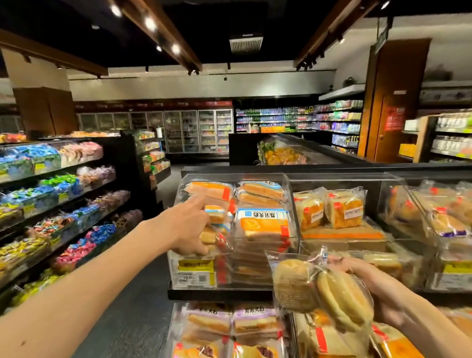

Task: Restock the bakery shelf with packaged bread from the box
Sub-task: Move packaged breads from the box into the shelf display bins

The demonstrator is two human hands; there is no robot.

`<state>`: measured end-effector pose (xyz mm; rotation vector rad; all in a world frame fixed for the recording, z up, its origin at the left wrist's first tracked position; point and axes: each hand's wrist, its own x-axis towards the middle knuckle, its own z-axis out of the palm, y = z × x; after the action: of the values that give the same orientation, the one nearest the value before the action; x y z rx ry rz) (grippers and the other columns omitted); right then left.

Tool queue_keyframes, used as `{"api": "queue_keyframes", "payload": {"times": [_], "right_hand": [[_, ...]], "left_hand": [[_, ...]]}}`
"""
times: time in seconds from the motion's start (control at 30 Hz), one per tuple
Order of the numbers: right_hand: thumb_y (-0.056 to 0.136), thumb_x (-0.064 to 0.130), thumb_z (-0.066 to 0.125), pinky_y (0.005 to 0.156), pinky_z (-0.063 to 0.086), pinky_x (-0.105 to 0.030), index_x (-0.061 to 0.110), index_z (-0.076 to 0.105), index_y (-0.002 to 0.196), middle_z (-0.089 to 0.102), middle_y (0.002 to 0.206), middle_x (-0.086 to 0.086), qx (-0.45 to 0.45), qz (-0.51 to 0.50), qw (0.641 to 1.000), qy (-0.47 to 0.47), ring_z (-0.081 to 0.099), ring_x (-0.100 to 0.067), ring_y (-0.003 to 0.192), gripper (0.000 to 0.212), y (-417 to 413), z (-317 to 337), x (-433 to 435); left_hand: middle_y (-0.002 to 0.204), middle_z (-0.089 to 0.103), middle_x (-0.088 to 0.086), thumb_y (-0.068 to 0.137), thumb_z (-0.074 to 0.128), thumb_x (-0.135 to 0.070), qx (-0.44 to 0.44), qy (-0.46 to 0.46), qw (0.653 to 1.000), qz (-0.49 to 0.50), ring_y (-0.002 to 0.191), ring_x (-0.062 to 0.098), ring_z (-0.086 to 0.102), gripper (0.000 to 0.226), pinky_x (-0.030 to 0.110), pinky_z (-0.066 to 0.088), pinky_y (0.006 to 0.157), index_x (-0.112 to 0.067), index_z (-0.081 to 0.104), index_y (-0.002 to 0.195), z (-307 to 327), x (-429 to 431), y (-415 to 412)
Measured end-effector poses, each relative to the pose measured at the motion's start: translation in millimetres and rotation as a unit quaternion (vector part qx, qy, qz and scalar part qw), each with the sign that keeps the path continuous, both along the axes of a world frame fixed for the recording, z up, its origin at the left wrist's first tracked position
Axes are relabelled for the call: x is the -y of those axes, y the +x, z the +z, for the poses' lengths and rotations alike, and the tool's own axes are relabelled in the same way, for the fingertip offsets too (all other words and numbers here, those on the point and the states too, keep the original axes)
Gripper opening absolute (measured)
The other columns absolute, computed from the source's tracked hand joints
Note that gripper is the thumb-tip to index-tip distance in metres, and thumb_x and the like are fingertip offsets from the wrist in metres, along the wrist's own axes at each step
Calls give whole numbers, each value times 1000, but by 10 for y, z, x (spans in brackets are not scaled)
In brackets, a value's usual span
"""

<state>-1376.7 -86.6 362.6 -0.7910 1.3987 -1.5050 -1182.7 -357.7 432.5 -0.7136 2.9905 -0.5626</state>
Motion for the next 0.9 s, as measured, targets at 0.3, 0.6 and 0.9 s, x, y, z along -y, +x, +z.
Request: {"api": "queue_keyframes", "payload": {"times": [0.3, 0.6, 0.9], "right_hand": [[74, 20, 58, 69, 59, -35, 13, 73, 109, 72, 108, -19, 46, -65, 997, -13, 72, -27, 80, 39, 128, -26, 258], [74, 21, 56, 66, 59, -32, 10, 70, 111, 73, 100, -15, 75, -71, 994, -33, 71, -22, 75, 41, 465, -15, 311], [74, 24, 60, 67, 56, -33, 9, 72, 96, 72, 85, -12, 106, -121, 987, -25, 70, -22, 69, 29, 552, -248, -15]], "left_hand": [[136, 54, 4, 84, 72, -45, -65, 182, 981, 12, 122, 21, 50, 67, 30, 42, 101, -14, 51, 139, 39, 31, 124], [123, 62, -1, 85, 73, -33, -183, 236, 953, -59, 110, 14, 56, 55, 22, 46, 91, -17, 56, 135, -82, -134, 445], [118, 69, -7, 68, 85, -43, -289, 579, 758, -86, 109, 7, 65, 73, 30, 52, 97, -22, 57, 132, -729, -447, 333]]}}
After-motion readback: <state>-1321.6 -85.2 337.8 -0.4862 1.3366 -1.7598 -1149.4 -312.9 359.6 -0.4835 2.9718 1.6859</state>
